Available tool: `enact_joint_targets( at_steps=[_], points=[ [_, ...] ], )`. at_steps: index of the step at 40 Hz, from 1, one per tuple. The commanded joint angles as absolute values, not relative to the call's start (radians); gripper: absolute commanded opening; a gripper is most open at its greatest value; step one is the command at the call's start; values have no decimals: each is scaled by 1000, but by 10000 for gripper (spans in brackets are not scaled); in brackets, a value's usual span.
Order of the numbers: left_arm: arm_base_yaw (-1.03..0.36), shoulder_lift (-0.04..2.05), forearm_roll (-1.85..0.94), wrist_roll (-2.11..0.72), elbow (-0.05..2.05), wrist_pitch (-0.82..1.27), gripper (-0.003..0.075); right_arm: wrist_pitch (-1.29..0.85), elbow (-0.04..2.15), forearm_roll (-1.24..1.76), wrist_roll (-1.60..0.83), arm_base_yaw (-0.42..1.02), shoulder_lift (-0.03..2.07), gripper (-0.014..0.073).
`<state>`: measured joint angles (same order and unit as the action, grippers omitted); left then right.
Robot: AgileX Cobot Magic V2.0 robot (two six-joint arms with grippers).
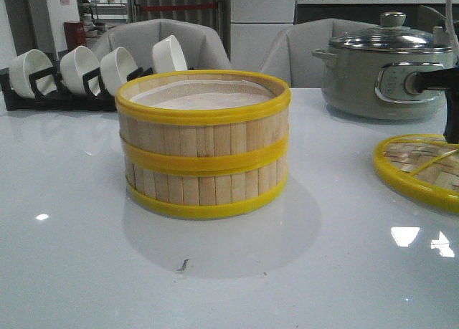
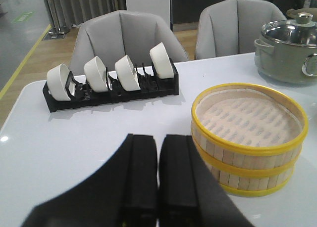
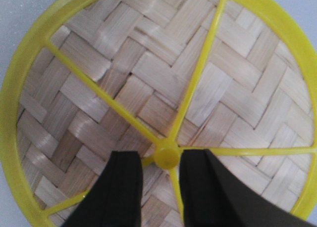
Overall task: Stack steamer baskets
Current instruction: 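Lower the right gripper onto the lid's centre hub and grasp it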
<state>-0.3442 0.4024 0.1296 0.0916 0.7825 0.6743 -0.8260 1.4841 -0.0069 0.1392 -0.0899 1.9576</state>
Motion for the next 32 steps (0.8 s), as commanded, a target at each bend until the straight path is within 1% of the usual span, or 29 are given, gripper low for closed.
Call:
enact_joint_targets(
  at_steps=[1,32],
  points=[
    [-343,416,131,101,810,596,102,-789,1518,-24,126,-94,1908,321],
    [-343,416,131,101,810,596,102,-756,1518,-28,126,-100,1912,321]
  ],
)
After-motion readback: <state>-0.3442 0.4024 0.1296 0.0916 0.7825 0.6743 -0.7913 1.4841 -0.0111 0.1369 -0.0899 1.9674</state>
